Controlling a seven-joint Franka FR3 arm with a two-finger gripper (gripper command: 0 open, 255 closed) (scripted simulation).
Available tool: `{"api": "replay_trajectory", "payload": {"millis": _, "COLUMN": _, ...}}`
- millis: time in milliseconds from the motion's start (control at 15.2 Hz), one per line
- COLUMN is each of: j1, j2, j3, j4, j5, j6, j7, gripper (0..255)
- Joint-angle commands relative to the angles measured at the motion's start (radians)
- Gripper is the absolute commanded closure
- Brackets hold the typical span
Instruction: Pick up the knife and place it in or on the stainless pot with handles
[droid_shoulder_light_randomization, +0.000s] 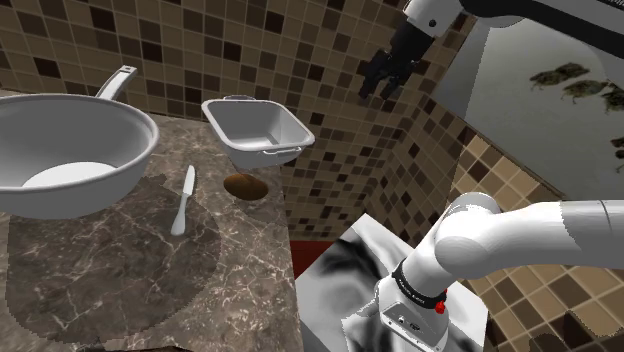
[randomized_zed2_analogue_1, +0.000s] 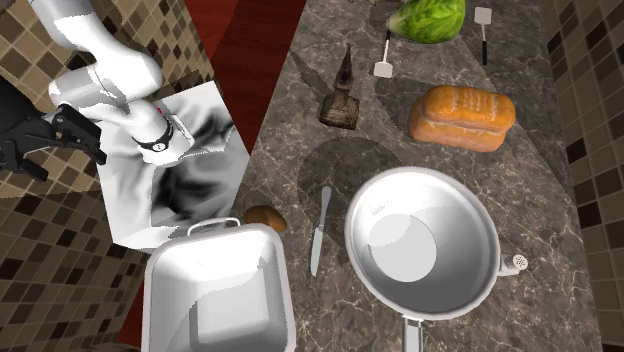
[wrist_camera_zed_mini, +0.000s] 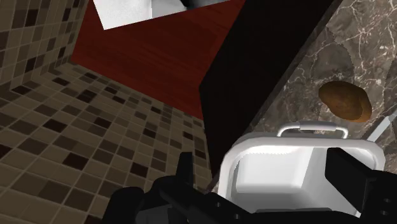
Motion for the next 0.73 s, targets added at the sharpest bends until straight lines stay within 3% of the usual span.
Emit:
{"api": "replay_trajectory", "payload": {"millis": 0, "j1": 0.0, "j2": 0.0, "j3": 0.0, "j4": 0.0, "j5": 0.0, "j6": 0.0, "j7": 0.0, "gripper": 0}}
{"api": "replay_trajectory", "payload": {"millis": 660, "j1": 0.017, "j2": 0.171, "j3": 0.214, "j4": -0.044, "j5": 0.091, "j6": 0.165, "j7": 0.302, "gripper": 0}}
